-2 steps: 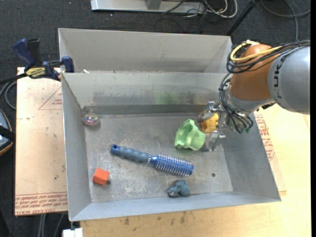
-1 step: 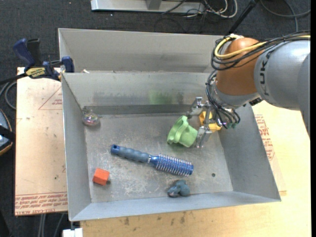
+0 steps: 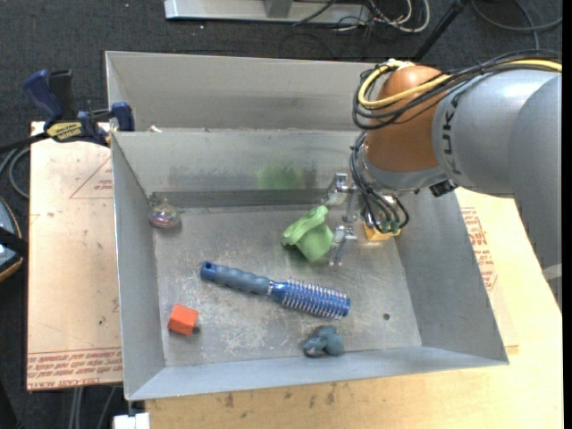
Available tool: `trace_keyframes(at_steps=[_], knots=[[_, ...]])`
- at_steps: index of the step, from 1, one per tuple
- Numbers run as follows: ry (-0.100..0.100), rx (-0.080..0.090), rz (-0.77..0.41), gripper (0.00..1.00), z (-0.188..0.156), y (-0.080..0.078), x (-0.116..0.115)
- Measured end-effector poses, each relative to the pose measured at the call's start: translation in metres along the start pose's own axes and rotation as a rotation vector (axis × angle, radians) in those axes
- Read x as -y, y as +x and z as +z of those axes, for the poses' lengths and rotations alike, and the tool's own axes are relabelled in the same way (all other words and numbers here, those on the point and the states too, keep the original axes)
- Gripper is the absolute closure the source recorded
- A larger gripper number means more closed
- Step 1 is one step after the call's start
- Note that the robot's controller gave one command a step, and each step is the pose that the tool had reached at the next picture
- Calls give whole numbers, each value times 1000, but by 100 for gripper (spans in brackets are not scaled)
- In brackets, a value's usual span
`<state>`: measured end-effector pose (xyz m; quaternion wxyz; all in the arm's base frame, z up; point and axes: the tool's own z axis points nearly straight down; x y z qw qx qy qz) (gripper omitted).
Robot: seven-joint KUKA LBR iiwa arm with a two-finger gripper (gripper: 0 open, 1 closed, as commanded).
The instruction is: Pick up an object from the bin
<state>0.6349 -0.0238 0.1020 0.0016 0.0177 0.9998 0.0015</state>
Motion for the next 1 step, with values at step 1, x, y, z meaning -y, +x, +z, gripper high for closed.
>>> trace_keyframes(at_steps=[1], knots=[[6, 5, 105, 0, 26, -15, -41]])
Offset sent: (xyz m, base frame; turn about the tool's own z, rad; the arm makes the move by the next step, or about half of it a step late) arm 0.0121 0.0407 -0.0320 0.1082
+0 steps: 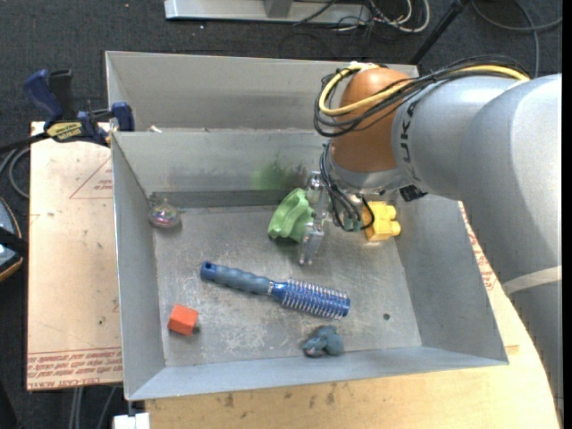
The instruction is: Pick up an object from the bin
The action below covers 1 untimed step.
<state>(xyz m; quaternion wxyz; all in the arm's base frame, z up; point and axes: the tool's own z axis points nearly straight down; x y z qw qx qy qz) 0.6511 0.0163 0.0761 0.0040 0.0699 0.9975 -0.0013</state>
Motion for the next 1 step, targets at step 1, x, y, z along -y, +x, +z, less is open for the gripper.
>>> trace_keyframes(at_steps=[1], knots=[[-4, 12, -141, 0, -2, 27, -65]])
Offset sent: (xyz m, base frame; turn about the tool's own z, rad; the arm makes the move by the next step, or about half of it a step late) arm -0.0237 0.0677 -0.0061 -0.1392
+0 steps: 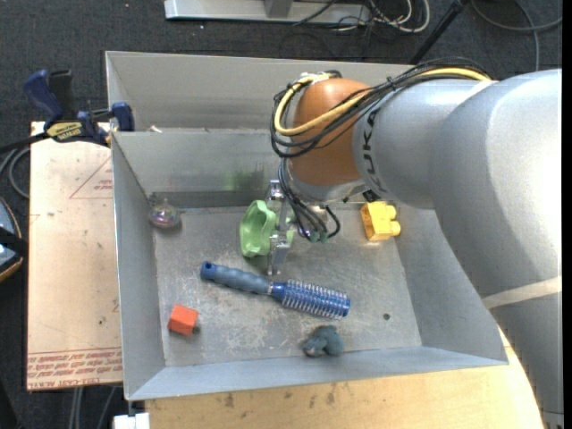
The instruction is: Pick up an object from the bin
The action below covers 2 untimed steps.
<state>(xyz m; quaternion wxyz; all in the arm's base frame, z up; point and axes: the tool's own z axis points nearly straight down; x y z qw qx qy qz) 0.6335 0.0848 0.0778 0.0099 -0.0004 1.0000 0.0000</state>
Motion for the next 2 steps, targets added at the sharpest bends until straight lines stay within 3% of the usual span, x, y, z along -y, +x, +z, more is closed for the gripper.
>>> trace_keyframes(at_steps=[1, 2], knots=[[-1, 1, 2, 100, -1, -1, 1], [-1, -10, 0, 100, -56, -4, 0]])
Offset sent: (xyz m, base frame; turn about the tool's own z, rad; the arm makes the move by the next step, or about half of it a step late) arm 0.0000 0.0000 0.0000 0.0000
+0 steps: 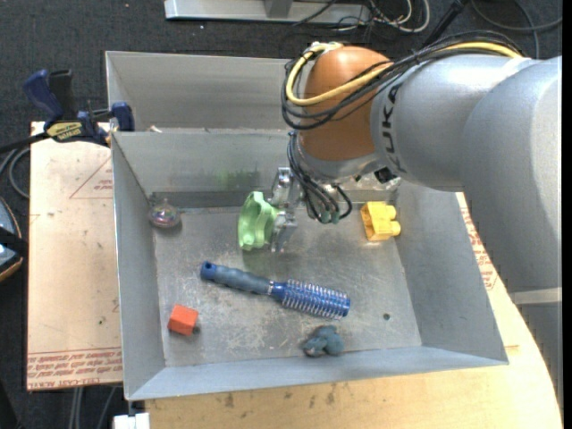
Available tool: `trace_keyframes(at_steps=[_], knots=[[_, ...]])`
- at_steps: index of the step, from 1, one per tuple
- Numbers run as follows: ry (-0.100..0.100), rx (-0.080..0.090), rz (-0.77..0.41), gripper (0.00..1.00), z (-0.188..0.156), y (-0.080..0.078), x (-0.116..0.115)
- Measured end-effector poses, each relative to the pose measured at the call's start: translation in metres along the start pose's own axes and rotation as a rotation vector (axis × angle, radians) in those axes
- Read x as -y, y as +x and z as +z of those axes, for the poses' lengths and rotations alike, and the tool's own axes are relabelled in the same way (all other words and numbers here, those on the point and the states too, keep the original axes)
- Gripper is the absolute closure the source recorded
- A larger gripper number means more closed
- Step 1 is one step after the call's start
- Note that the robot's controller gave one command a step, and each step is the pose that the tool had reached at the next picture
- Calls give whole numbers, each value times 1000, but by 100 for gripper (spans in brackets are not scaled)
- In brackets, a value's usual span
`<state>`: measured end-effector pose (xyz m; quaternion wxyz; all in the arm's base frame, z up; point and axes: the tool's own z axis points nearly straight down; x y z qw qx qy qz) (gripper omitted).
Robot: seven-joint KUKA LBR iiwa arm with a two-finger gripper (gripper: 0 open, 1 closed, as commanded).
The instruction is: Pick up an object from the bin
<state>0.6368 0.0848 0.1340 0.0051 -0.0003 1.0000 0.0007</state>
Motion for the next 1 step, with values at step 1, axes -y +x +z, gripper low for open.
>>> trace_keyframes(at_steps=[1], knots=[[1, -7, -2, 100, 0, 0, -1]])
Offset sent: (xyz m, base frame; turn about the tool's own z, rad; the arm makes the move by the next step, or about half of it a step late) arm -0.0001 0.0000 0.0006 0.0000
